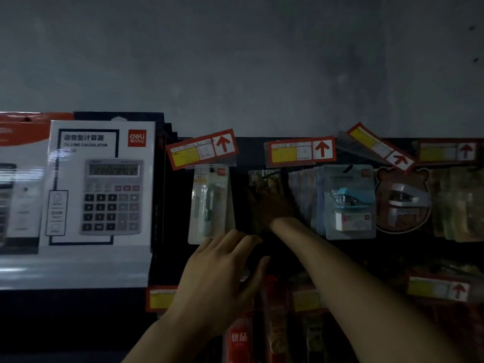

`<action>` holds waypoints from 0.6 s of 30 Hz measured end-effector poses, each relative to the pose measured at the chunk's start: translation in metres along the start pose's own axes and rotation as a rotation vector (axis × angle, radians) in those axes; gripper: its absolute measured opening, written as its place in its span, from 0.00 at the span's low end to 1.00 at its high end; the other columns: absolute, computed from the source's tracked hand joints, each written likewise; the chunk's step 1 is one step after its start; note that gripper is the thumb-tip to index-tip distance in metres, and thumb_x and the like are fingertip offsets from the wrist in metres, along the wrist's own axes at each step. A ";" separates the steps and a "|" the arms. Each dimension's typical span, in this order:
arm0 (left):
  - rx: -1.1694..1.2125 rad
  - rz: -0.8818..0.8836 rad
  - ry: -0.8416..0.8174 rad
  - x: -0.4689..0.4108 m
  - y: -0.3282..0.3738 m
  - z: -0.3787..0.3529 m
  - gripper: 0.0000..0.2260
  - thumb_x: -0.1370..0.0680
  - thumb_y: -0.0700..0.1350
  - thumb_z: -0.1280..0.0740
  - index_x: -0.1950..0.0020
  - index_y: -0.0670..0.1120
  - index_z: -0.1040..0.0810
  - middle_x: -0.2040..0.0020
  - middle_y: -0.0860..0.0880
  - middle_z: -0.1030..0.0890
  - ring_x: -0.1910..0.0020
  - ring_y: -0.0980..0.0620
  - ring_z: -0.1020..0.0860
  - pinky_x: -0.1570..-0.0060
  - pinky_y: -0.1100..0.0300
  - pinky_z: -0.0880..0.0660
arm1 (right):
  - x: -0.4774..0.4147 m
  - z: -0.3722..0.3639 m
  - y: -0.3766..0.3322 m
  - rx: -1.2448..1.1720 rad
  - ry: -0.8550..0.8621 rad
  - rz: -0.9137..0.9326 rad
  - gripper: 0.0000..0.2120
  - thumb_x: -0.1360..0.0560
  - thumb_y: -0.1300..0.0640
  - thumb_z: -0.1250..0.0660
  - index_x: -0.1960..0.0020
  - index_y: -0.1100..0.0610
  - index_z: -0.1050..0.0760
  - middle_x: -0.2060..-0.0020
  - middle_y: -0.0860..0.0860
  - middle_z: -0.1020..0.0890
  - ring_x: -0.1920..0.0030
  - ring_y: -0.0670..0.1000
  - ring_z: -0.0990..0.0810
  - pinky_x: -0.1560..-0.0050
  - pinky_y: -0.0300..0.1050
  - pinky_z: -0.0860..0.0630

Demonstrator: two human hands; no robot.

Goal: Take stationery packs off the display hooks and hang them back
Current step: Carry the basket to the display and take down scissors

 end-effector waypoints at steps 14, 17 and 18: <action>-0.015 0.022 -0.021 0.016 -0.011 -0.004 0.17 0.16 0.63 0.46 0.34 0.59 0.25 0.44 0.62 0.23 0.49 0.62 0.24 0.51 0.61 0.24 | -0.023 -0.006 0.003 0.053 -0.092 -0.040 0.36 0.18 0.32 0.49 0.17 0.42 0.59 0.17 0.49 0.59 0.18 0.61 0.63 0.20 0.67 0.54; -0.010 0.020 -0.038 0.017 -0.009 -0.004 0.19 0.17 0.64 0.47 0.32 0.59 0.26 0.42 0.62 0.23 0.46 0.61 0.24 0.49 0.60 0.24 | -0.021 -0.004 0.004 0.061 -0.087 -0.022 0.35 0.17 0.36 0.45 0.17 0.42 0.58 0.17 0.50 0.58 0.18 0.63 0.61 0.21 0.67 0.50; -0.008 0.017 -0.040 0.017 -0.008 -0.004 0.19 0.17 0.64 0.48 0.32 0.60 0.27 0.41 0.62 0.23 0.46 0.61 0.24 0.48 0.60 0.24 | -0.021 -0.003 0.003 0.074 -0.084 -0.016 0.35 0.17 0.38 0.44 0.17 0.42 0.58 0.17 0.50 0.58 0.18 0.63 0.62 0.21 0.68 0.50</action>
Point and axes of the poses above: each hand's wrist, its own x-axis away from the middle knuckle, its own z-axis out of the back of the hand, y = z × x, the point moved 3 cm from there along -x, towards the middle knuckle
